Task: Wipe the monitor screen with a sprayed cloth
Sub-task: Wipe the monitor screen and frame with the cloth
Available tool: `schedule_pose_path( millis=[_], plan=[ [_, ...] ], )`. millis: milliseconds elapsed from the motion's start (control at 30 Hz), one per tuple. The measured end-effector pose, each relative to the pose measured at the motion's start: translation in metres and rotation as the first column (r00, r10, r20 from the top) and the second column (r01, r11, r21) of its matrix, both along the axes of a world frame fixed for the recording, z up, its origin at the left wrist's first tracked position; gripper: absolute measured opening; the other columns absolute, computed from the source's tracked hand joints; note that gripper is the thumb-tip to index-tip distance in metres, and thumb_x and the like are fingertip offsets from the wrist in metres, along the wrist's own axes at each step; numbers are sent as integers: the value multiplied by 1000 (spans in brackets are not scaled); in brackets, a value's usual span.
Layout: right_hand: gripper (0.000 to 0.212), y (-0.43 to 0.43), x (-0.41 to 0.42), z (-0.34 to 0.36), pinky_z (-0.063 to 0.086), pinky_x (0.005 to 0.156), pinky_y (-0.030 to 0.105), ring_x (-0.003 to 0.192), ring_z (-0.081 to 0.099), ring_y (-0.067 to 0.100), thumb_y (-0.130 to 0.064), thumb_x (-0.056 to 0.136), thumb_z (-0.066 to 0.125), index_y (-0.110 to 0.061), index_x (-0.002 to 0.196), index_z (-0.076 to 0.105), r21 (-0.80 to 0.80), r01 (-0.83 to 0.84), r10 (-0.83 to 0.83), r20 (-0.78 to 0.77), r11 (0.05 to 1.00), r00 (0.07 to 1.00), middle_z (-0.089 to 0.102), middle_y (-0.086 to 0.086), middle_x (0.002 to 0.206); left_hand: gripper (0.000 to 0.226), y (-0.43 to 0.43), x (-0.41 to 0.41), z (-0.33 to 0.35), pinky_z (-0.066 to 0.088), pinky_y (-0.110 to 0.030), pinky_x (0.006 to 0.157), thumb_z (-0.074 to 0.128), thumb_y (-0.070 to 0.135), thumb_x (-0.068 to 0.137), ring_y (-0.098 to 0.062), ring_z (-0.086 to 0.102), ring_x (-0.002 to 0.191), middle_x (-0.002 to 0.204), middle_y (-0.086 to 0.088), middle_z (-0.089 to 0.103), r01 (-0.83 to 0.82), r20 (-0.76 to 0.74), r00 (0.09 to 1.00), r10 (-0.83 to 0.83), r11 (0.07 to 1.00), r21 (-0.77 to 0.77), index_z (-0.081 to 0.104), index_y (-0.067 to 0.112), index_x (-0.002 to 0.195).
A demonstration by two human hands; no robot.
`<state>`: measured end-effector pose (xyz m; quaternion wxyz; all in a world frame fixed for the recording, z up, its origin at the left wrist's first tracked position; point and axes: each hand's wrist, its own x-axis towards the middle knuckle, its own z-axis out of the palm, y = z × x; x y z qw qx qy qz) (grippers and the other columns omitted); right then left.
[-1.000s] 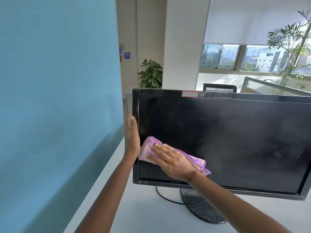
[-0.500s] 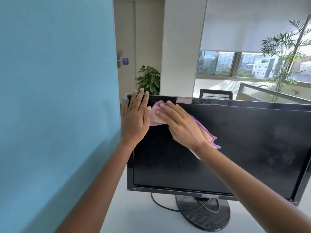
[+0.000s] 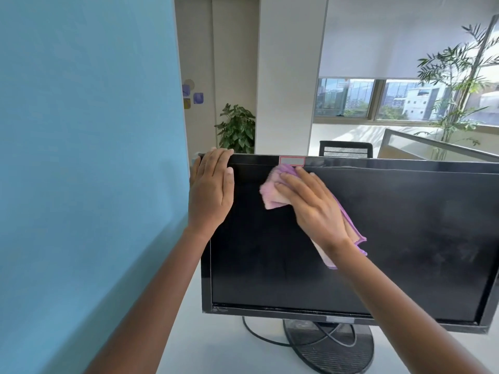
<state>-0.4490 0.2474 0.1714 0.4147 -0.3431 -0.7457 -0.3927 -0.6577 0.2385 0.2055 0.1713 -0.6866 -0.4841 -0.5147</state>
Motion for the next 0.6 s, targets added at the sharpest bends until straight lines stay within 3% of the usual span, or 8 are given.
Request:
schedule_pose_path(
  millis=[67,167,333,467,600],
  plan=[
    [45,-3,21,-8,41,102,49,119,53,38,19,75,55,-6,112,66,23,38,-35,-116,999,993,64,12,121,48,0,0,0,19,-41,114,21,24,93,-29,44,127,129,-14,54,5,3,1000,-5,1000,5,50,4,126],
    [41,-13,44,-23,41,101,56,123,48,41,15,82,46,-2,115,63,-4,101,-97,-330,995,939,59,17,126,46,1,2,-1,21,-44,114,24,23,92,-30,45,126,128,-15,55,-8,3,1000,8,1000,15,51,3,125],
    [57,-26,27,-36,28,112,51,139,24,40,14,82,43,0,137,38,-134,27,-118,-734,991,668,36,21,145,47,3,1,-7,20,-49,115,25,24,91,-32,43,128,130,-16,53,-30,-27,999,30,1000,-1,48,3,127],
    [58,-24,-18,-28,26,113,52,141,15,41,-9,90,51,-1,142,27,-153,-53,-99,-825,987,557,24,22,151,52,0,1,-5,17,-45,116,21,28,90,-31,40,130,132,-16,51,-11,-10,1000,11,1000,-25,46,3,127],
    [63,-19,-75,-26,20,115,50,143,9,37,-29,94,44,-10,147,15,-187,-107,-74,-759,977,647,14,16,155,56,-3,0,-4,17,-44,115,17,31,90,-31,39,131,133,-16,50,19,7,1000,-19,999,-36,46,2,128]
  ],
)
